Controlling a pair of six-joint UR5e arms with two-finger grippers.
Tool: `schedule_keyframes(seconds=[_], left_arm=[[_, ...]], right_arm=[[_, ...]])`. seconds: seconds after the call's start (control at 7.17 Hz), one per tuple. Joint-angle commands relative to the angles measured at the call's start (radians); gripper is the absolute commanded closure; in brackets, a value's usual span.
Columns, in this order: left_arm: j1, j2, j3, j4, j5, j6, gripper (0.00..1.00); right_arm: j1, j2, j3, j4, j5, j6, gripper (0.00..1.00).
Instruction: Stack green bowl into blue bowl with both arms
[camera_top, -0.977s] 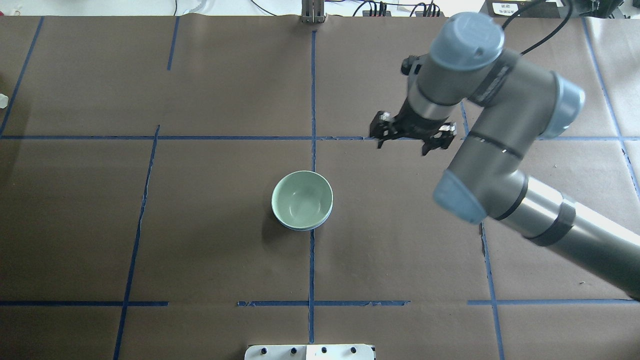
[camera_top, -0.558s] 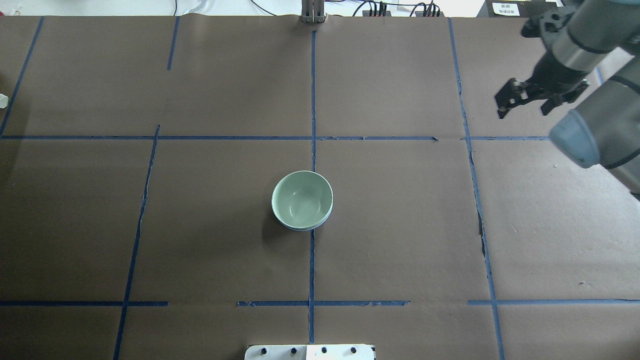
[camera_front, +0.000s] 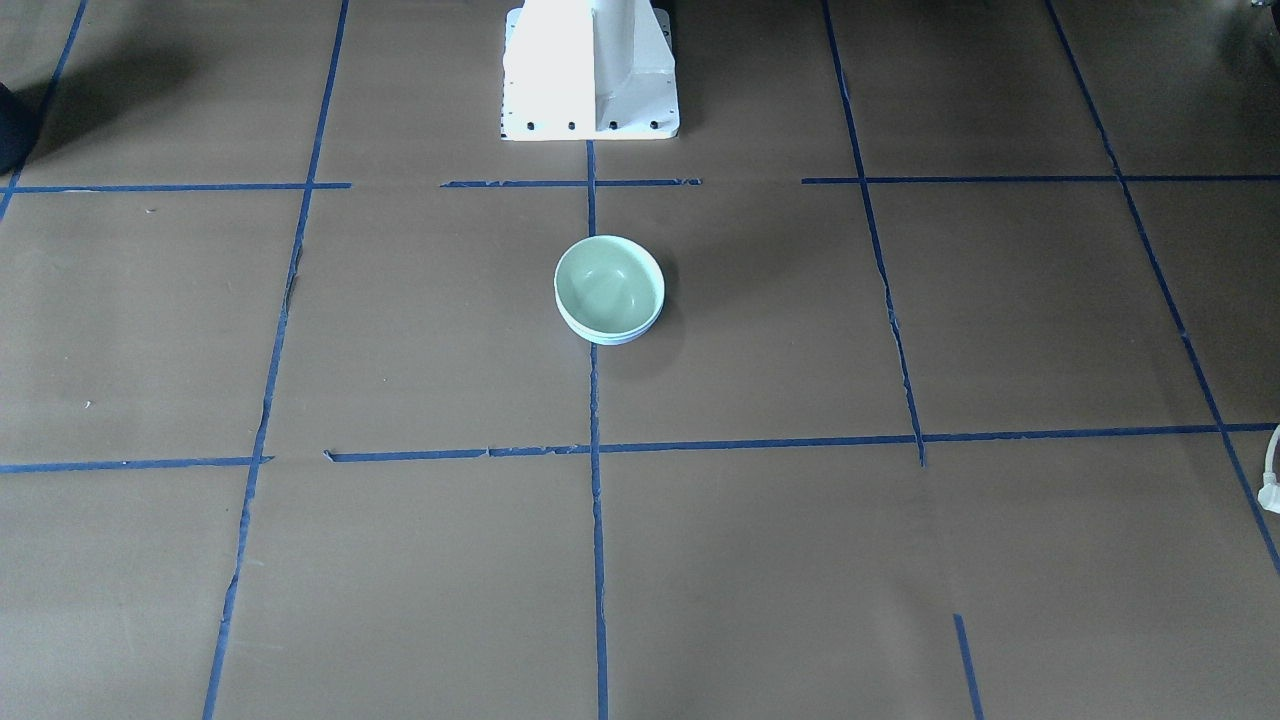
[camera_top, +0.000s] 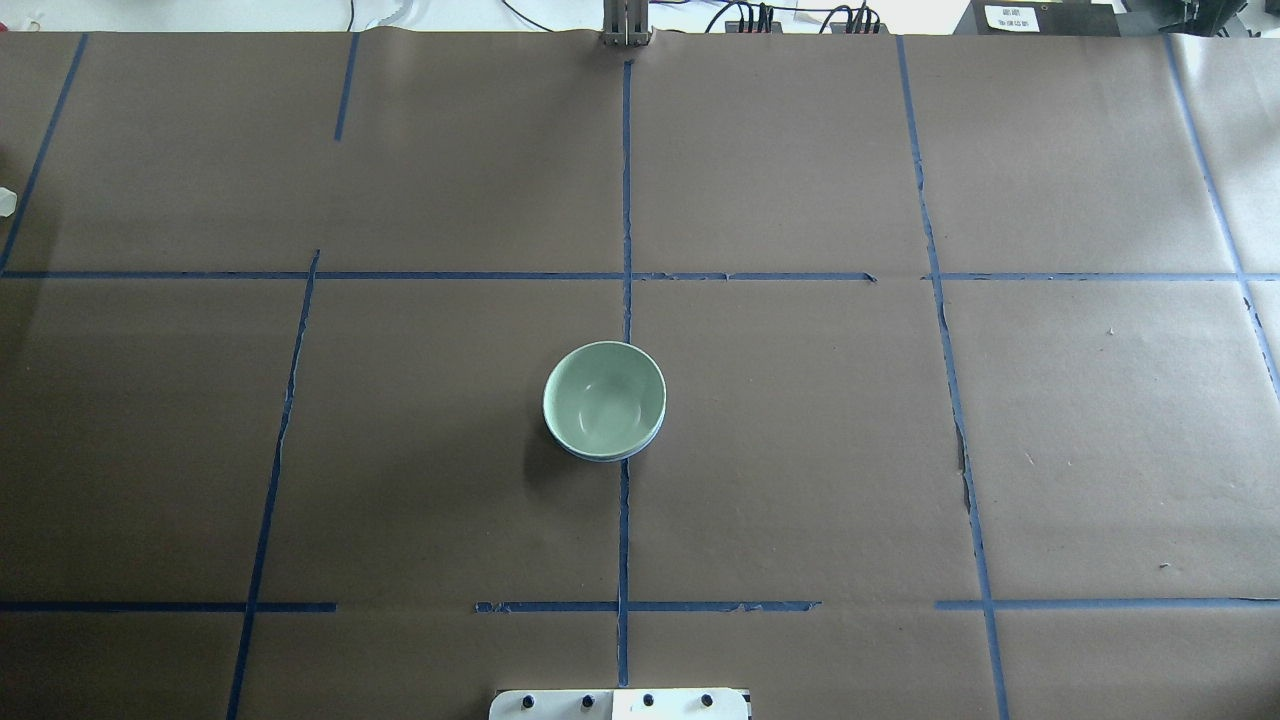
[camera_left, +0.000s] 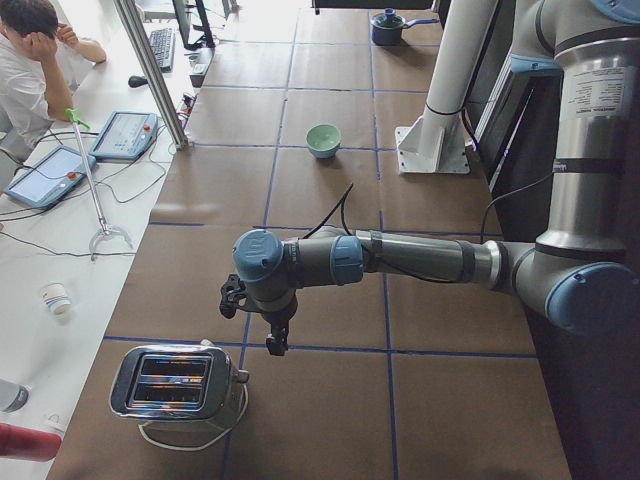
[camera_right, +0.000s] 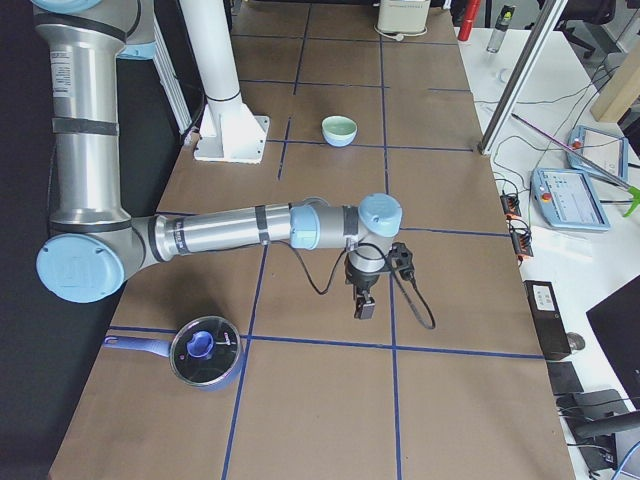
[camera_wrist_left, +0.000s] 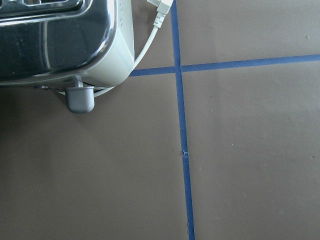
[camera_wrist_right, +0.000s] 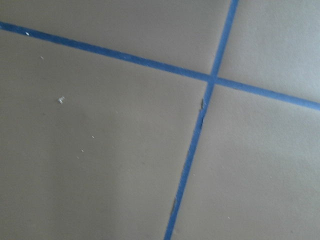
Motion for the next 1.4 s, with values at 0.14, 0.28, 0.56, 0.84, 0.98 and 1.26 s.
schedule_keyframes(seconds=[0.14,0.28,0.56,0.84,0.98,1.26], left_arm=[[0.0,0.01,0.052,-0.051,0.001,-0.035,0.0],[0.0,-0.003,0.098,-0.119,-0.002,-0.035,0.0],[0.003,0.003,0.089,-0.172,0.007,-0.034,0.0],[0.021,0.0,0.082,-0.167,0.007,-0.043,0.0],[0.038,0.001,0.082,-0.167,0.007,-0.046,0.0],[0.04,0.055,0.057,-0.183,0.007,-0.035,0.0]], right_arm=[[0.039,-0.056,0.007,0.009,0.002,-0.026,0.0],[0.039,-0.054,0.004,0.009,0.002,-0.026,0.0],[0.037,-0.054,0.002,0.009,0.003,-0.026,0.0],[0.037,-0.054,0.005,0.009,0.003,-0.026,0.0],[0.037,-0.051,0.005,0.01,0.003,-0.026,0.0],[0.037,-0.051,0.002,0.01,0.032,-0.026,0.0]])
